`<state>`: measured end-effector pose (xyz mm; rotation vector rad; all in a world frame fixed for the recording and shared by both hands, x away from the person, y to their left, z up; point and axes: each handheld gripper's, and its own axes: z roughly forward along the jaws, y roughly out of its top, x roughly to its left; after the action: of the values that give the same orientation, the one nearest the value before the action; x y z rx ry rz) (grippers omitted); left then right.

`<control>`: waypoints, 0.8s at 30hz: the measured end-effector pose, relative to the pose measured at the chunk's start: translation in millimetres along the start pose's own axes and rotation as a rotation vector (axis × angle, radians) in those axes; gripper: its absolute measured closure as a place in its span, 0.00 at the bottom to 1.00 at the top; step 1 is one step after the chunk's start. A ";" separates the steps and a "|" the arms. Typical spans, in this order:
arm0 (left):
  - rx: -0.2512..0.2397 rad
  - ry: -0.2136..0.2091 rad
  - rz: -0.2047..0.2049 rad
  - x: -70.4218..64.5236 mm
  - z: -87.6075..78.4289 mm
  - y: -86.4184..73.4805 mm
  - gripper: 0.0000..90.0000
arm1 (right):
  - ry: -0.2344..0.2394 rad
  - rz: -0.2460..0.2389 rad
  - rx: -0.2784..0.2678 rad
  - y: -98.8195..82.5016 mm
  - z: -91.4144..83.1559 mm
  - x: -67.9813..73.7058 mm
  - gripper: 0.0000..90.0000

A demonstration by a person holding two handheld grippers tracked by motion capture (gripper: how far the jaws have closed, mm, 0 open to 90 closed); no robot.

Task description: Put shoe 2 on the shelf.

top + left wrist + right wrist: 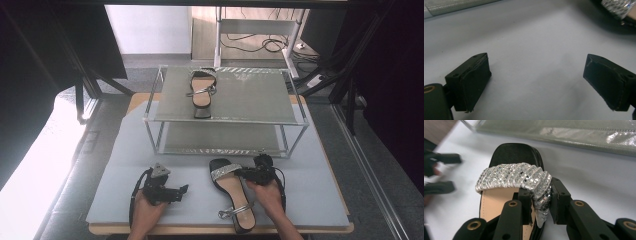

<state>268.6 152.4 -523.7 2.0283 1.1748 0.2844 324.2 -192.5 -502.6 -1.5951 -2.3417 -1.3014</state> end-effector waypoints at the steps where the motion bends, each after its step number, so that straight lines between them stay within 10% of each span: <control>1: 0.001 0.001 0.002 0.0 0.0 0.0 0.08 | 0.011 0.007 -0.005 1.0 -2.3 0.2 0.82; 24: 0.001 0.001 0.002 -0.1 -0.1 0.0 0.08 | 0.066 0.002 -0.046 20.6 -53.9 16.0 0.82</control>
<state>268.5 152.4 -523.6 2.0308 1.1738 0.2863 310.5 -212.2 -447.7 -1.5409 -2.2875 -1.3950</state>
